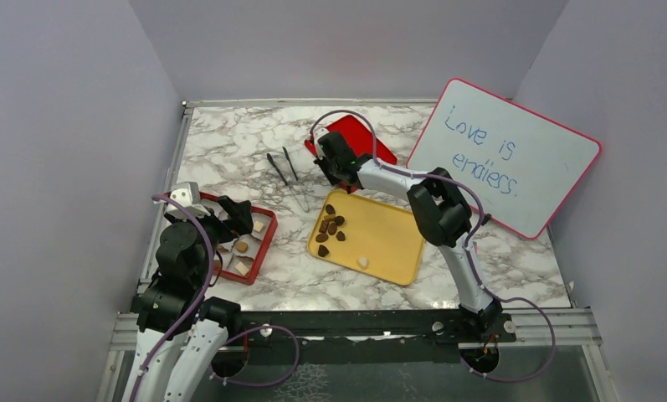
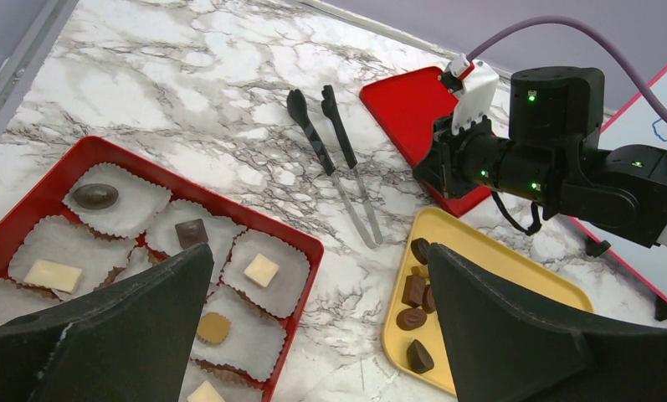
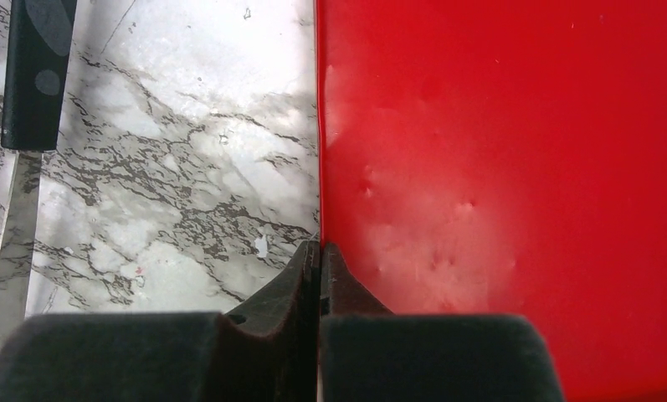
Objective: Pack the chocolate
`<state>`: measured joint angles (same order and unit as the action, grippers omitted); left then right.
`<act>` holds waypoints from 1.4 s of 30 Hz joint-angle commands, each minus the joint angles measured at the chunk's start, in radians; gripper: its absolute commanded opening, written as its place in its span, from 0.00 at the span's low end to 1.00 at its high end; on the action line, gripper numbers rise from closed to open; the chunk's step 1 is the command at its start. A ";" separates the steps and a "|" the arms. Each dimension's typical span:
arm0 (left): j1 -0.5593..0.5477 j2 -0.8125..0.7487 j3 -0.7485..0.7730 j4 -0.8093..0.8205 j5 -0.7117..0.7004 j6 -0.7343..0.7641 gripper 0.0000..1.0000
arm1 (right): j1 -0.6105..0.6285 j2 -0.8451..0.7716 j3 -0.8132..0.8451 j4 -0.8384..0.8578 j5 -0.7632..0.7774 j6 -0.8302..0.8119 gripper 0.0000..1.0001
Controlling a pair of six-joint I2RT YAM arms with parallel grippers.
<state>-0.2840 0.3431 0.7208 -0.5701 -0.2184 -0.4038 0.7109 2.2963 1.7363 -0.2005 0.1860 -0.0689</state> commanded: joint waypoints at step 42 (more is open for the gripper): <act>-0.004 0.234 -0.120 0.625 0.453 0.553 0.80 | -0.008 -0.667 -0.346 -0.032 -0.314 0.095 0.01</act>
<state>-0.2836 0.5892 0.6498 -0.2417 -0.0143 -0.1738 0.7067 1.7191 1.4288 -0.1867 -0.0223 -0.0406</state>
